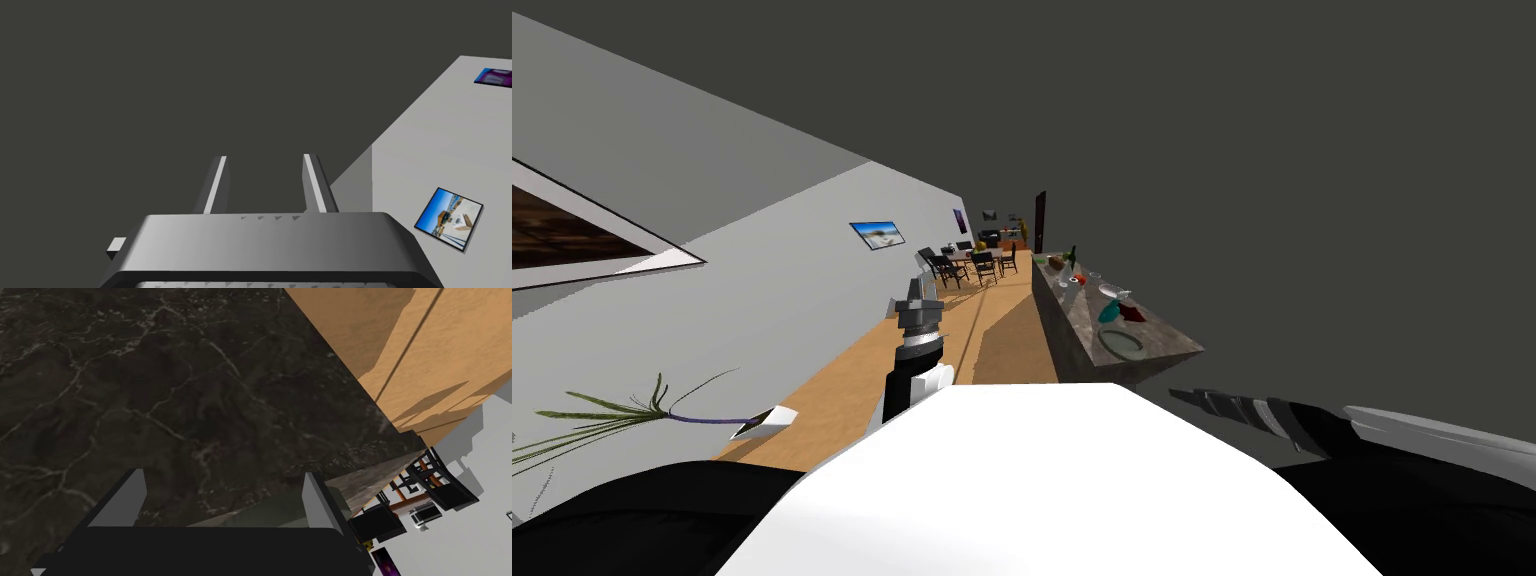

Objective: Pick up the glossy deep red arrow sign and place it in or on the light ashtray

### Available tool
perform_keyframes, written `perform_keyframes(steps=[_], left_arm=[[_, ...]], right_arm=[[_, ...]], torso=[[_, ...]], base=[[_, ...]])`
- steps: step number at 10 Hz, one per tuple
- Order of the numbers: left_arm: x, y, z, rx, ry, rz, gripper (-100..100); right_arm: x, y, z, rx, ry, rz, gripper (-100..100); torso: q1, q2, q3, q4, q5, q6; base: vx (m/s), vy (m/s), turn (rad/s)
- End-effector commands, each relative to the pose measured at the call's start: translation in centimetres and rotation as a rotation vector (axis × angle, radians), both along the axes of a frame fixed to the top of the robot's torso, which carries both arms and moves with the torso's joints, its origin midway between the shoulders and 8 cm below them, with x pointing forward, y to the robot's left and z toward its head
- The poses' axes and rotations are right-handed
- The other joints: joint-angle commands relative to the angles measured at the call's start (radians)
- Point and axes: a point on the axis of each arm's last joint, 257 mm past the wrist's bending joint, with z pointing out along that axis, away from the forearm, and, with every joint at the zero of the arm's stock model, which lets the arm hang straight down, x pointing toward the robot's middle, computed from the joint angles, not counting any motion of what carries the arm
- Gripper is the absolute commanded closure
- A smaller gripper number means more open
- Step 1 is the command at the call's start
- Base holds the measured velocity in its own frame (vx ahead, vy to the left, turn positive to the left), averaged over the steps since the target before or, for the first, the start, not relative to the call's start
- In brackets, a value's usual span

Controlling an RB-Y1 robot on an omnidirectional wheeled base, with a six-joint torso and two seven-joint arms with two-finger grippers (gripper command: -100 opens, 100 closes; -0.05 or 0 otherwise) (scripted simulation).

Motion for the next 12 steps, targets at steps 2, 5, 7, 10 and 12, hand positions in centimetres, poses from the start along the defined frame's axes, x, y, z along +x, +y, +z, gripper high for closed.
perform_keyframes(steps=[2, 5, 7, 10, 12], left_arm=[[0.0, 0.0, 0.0, 0.000, 0.000, 0.000, 0], [0.0, 0.0, 0.0, 0.000, 0.000, 0.000, 0], [0.0, 0.0, 0.0, 0.000, 0.000, 0.000, 0], [0.0, 0.0, 0.0, 0.000, 0.000, 0.000, 0], [0.0, 0.0, 0.0, 0.000, 0.000, 0.000, 0]], right_arm=[[-0.1, -2.5, 1.4, -0.068, 0.020, 0.009, -100], [-0.2, -6.1, 3.3, -0.163, 0.045, 0.014, -100], [-0.4, -8.8, 4.8, -0.236, 0.064, 0.016, -100], [-0.9, -11.0, 5.8, -0.297, 0.085, 0.015, -100], [-1.1, -11.2, 5.8, -0.300, 0.088, 0.013, -100]], torso=[[-0.001, 0.000, 0.000, 0.000, 0.000, -0.001], [-0.001, -0.001, 0.000, 0.000, 0.000, -0.001], [-0.002, -0.001, 0.000, 0.000, -0.001, -0.001], [-0.002, -0.004, -0.002, -0.001, -0.001, -0.001], [0.001, -0.001, -0.001, 0.000, 0.000, 0.000]], base=[[0.161, -0.009, 0.103], [0.185, -0.013, 0.151], [0.226, -0.038, 0.173], [0.233, -0.042, 0.186], [0.143, -0.003, 0.085]])
